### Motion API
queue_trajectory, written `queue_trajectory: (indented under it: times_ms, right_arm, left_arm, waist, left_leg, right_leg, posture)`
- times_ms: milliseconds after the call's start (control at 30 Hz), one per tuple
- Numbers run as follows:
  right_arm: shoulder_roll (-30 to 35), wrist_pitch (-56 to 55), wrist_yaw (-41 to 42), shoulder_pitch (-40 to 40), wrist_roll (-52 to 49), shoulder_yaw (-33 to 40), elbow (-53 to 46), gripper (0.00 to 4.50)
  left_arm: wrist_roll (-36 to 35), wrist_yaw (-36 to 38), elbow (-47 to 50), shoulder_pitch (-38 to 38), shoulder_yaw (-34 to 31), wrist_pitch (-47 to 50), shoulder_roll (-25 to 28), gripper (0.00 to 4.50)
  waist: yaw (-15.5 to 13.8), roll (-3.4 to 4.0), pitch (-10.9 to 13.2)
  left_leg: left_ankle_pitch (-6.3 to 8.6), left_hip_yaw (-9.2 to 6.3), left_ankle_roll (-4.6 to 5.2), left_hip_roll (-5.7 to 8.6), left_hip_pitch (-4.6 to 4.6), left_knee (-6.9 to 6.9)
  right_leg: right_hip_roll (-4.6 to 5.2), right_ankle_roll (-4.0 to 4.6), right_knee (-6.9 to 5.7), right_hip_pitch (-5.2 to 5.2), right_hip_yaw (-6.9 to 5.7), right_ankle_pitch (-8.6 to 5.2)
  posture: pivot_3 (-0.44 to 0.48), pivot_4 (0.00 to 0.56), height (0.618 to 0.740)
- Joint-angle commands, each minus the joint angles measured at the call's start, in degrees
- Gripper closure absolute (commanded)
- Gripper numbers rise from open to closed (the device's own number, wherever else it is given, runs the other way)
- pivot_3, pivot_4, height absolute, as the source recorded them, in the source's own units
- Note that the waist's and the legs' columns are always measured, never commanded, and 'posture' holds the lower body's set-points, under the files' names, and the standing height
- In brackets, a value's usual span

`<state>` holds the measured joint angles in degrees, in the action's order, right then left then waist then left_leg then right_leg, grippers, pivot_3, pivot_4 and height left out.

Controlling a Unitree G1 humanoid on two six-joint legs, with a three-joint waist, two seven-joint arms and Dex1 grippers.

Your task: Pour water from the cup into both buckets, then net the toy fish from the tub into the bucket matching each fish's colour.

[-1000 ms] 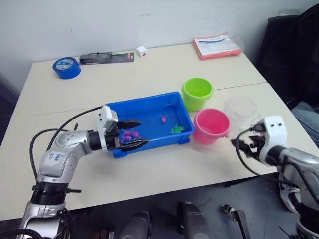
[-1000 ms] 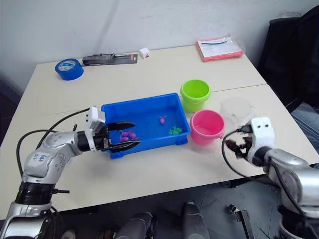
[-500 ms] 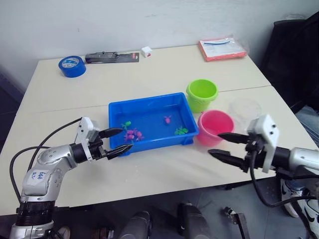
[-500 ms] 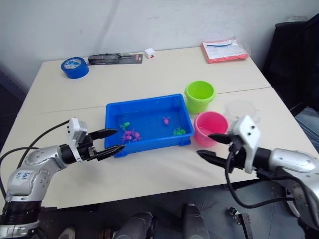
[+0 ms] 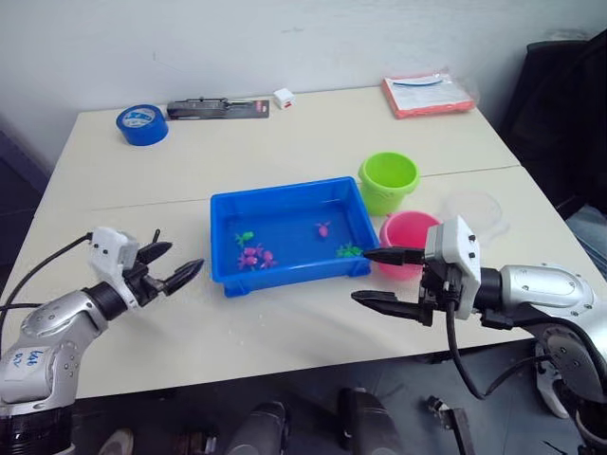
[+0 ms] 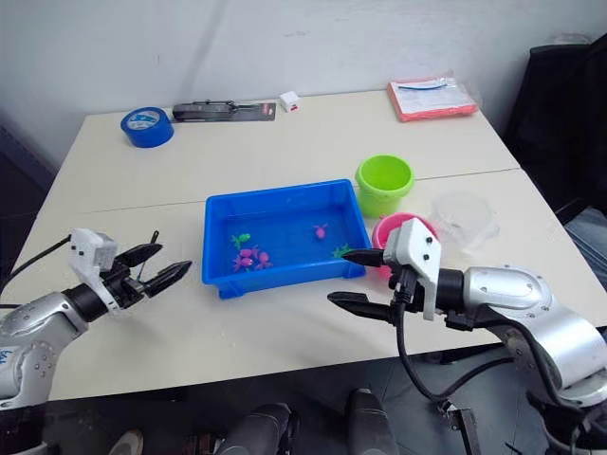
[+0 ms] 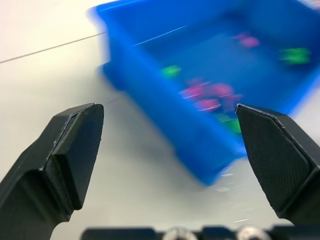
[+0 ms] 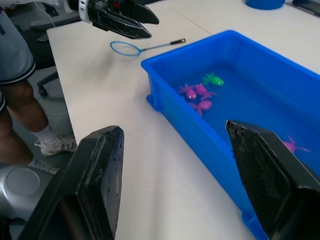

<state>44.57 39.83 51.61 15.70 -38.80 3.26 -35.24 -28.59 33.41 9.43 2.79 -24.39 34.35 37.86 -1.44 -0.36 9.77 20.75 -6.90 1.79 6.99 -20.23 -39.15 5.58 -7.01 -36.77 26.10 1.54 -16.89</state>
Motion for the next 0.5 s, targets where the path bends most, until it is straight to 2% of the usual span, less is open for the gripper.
queue_trajectory:
  times_ms: [33, 267, 500]
  right_arm:
    - [-0.9, -3.6, 1.7, 1.5, 0.7, -1.1, 0.6, 0.04]
    - [-2.6, -7.5, 2.8, 2.7, 2.4, -2.9, 2.5, 0.04]
    - [-2.7, -8.4, 2.0, 2.4, 3.0, -2.4, 1.6, 0.04]
  left_arm:
    - [2.3, -2.1, -2.2, 0.2, -1.7, 0.5, 2.4, 0.00]
    - [7.6, -6.3, -13.4, 5.8, -0.5, -0.8, 4.9, 0.00]
    - [10.8, -7.7, -24.9, 14.1, 3.3, 0.8, 4.4, 0.00]
  waist:
    - [0.0, -0.02, 0.0]
    - [0.0, -0.02, 0.0]
    - [0.0, -0.04, 0.0]
  left_leg:
    - [0.00, -0.05, 0.00, 0.00, 0.00, 0.00]
    - [0.01, -0.25, -0.01, -0.02, 0.01, 0.00]
    - [0.01, -0.38, -0.01, -0.02, 0.01, -0.01]
  right_leg:
    - [0.01, 0.00, 0.04, -0.04, -0.04, 0.00]
    - [0.01, 0.03, 0.24, -0.20, -0.33, 0.02]
    - [0.06, 0.04, 0.30, -0.30, -0.92, 0.03]
  posture:
    - [0.000, 0.150, 0.740]
    - [0.000, 0.150, 0.740]
    - [0.000, 0.150, 0.740]
